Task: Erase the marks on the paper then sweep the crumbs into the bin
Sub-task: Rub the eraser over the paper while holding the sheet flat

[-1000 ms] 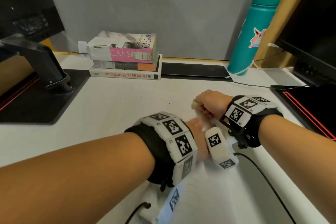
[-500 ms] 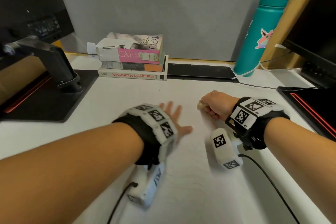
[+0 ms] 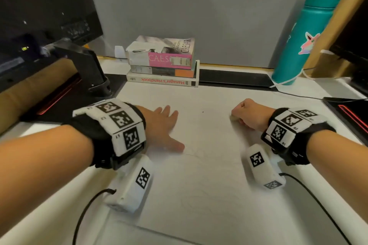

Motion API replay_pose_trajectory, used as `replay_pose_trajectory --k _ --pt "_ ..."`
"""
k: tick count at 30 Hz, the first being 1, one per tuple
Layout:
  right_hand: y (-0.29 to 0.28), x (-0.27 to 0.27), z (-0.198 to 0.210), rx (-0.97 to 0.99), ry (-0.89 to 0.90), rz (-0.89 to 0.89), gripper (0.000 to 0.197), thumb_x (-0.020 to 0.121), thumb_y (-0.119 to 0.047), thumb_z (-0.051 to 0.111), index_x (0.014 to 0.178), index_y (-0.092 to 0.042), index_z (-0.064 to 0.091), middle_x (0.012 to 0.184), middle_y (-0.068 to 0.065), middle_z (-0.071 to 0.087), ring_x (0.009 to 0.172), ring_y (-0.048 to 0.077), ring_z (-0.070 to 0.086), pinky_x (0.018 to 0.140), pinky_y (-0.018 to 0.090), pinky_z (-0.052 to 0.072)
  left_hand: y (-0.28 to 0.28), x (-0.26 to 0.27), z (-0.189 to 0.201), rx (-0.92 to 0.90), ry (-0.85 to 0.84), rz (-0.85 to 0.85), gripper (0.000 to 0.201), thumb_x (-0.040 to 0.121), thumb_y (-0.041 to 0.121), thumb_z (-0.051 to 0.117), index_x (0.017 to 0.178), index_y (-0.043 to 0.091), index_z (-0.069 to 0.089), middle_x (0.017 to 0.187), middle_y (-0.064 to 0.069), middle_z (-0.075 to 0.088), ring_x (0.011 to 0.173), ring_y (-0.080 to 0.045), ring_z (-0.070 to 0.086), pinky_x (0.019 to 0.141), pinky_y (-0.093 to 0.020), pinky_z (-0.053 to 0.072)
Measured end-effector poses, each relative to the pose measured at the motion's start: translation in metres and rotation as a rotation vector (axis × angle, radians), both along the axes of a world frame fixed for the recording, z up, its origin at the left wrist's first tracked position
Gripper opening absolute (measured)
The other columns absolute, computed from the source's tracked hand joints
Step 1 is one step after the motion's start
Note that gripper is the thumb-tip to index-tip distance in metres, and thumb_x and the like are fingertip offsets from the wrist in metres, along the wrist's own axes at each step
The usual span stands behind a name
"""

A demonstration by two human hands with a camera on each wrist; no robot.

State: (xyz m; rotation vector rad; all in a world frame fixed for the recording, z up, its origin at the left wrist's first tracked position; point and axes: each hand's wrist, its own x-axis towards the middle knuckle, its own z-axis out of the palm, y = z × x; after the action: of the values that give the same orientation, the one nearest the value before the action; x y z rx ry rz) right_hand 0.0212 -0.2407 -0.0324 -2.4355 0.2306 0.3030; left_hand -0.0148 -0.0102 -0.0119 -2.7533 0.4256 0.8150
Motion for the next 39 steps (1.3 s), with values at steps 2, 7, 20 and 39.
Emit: replay_pose_trajectory --k 2,7,20,39 --pt "0.015 -0.012 0.010 -0.055 -0.006 0.039 0.018 0.095 -0.023 0.046 0.081 -0.011 0.050 0.070 0.003 0.048 0.059 0.013 0.043 0.054 0.022 0.034 0.014 -0.005 0.004 -0.014 0.116 -0.081 0.108 0.081 0.072 0.045 0.148 0.020 -0.022 0.156 0.003 -0.027 0.146 -0.014 -0.017 0.117 -0.038 0.000" --pt "0.078 -0.046 0.014 -0.251 -0.001 0.458 0.016 0.095 -0.027 0.043 0.103 -0.015 0.048 0.086 -0.001 0.052 0.070 0.010 0.044 0.063 0.023 0.036 0.016 -0.008 -0.012 -0.052 0.097 -0.128 0.120 0.077 0.069 0.055 0.147 0.014 -0.026 0.155 0.000 -0.031 0.145 -0.013 -0.017 0.117 -0.037 0.000" --pt "0.097 -0.049 0.013 -0.292 0.083 0.540 0.015 0.092 -0.022 0.049 0.098 -0.009 0.051 0.088 0.005 0.058 0.078 0.017 0.052 0.076 0.028 0.043 0.008 -0.002 -0.025 -0.033 0.032 -0.198 0.122 0.069 0.079 0.053 0.147 0.027 -0.025 0.155 -0.008 -0.028 0.146 -0.026 -0.016 0.117 -0.053 -0.001" --pt "0.091 -0.055 0.020 -0.429 0.045 0.579 0.010 0.091 -0.020 0.048 0.087 -0.011 0.047 0.073 0.001 0.051 0.062 0.012 0.043 0.064 0.023 0.037 -0.002 -0.006 -0.019 -0.026 0.032 -0.215 0.120 0.075 0.067 0.059 0.148 0.018 -0.023 0.157 -0.002 -0.026 0.147 -0.018 -0.013 0.116 -0.046 0.001"
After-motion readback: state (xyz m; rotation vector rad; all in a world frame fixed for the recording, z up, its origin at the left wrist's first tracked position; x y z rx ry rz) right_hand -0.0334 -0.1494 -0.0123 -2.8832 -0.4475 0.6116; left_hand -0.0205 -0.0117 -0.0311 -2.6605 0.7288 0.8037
